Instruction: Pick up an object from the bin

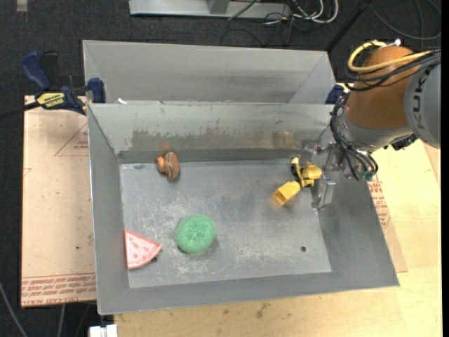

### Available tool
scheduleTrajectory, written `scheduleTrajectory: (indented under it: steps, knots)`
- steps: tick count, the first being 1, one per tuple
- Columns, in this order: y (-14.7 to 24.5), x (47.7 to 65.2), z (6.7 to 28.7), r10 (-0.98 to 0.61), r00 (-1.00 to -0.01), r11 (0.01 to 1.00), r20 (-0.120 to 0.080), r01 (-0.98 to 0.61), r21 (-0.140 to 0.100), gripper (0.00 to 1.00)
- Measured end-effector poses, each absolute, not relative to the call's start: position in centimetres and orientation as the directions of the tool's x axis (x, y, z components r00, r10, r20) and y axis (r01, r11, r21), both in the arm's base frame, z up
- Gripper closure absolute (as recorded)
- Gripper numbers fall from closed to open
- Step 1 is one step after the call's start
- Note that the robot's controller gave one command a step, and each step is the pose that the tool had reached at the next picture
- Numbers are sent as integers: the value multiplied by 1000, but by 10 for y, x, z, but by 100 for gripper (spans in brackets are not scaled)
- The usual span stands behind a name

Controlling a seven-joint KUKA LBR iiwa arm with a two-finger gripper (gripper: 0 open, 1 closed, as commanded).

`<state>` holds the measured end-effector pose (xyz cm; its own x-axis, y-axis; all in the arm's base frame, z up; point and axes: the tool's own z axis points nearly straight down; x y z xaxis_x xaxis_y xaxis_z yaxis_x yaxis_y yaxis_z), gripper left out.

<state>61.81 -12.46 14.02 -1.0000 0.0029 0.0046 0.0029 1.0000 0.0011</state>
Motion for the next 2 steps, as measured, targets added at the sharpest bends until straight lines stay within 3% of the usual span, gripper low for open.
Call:
scheduleTrajectory:
  steps: [1, 2]
  knots:
    - [-124, 620, 145, 1, -1000, 1000, -2, 1, 0, 0]
    - [-107, 630, 105, -20, -1000, 1000, -7, -20, -1, 0]
